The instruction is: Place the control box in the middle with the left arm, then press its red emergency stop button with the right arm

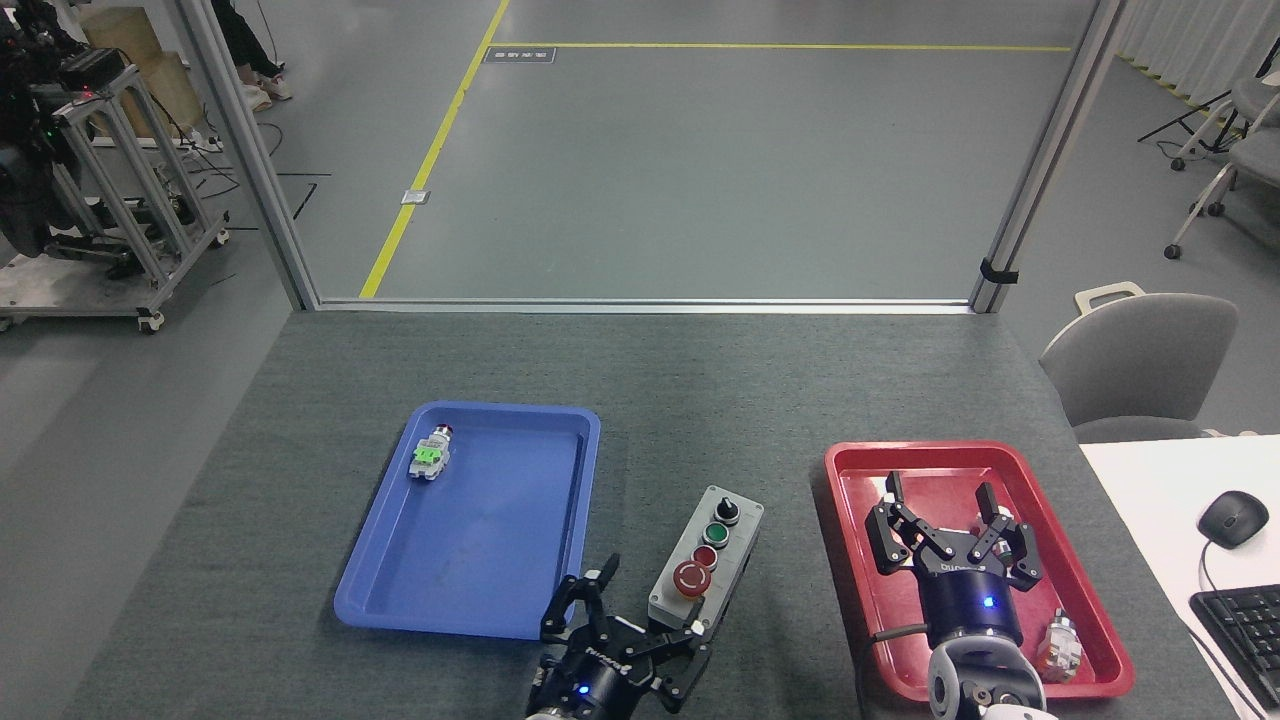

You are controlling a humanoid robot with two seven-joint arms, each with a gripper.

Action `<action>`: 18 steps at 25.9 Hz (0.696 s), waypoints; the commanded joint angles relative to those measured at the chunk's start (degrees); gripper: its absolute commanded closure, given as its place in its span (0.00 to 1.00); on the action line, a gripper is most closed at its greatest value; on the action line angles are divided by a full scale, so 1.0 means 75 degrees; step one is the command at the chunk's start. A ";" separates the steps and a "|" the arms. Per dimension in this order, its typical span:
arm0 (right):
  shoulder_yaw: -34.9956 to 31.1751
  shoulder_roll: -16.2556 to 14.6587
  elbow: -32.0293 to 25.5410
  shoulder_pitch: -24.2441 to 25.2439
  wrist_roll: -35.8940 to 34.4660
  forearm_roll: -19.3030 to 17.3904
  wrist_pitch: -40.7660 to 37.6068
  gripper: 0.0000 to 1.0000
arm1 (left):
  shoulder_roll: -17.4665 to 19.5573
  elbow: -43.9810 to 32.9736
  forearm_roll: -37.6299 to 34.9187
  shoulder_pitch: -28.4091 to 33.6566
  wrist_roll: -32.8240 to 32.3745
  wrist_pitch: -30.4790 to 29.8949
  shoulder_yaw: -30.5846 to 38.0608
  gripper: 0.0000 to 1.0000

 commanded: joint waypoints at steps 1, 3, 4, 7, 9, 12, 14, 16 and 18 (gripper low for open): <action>0.0062 -0.0004 -0.0001 -0.0045 -0.0104 0.0000 -0.0184 0.34 | 0.0967 -0.1414 0.0233 0.0718 0.0011 -0.0050 0.0649 0.02; 0.0120 -0.0015 -0.0001 -0.0174 -0.0104 0.0024 -0.0676 0.63 | 0.1025 -0.1567 0.0433 0.0823 0.0022 -0.0285 0.1317 0.02; 0.0120 -0.0015 -0.0001 -0.0186 -0.0104 0.0024 -0.1121 0.85 | 0.1002 -0.1555 0.0526 0.0823 0.0022 -0.0425 0.1716 0.02; 0.0319 -0.0027 0.0093 -0.0291 -0.0081 0.0094 -0.2445 1.00 | 0.0897 -0.1309 0.0784 0.0695 0.0022 -0.0906 0.2723 0.02; 0.0823 -0.0027 0.0093 -0.0338 -0.0069 0.0117 -0.2809 1.00 | 0.0861 -0.1075 0.0948 0.0449 0.0034 -0.1070 0.3052 0.02; 0.1913 -0.0168 0.0140 -0.0303 -0.0046 0.0153 -0.2785 1.00 | 0.0861 -0.0688 0.1218 0.0132 0.0046 -0.1070 0.3298 0.02; 0.2452 -0.0168 0.0398 -0.0303 -0.0022 0.0305 -0.2691 1.00 | 0.0885 -0.0500 0.1288 -0.0020 0.0093 -0.1082 0.3427 0.02; 0.2921 -0.0121 0.0784 -0.0303 -0.0022 0.0586 -0.2527 1.00 | 0.0920 -0.0278 0.1288 -0.0184 0.0104 -0.1093 0.3509 0.02; 0.3296 -0.0109 0.0960 -0.0326 -0.0022 0.0750 -0.2375 1.00 | 0.0920 -0.0055 0.1300 -0.0360 0.0116 -0.1082 0.3614 0.02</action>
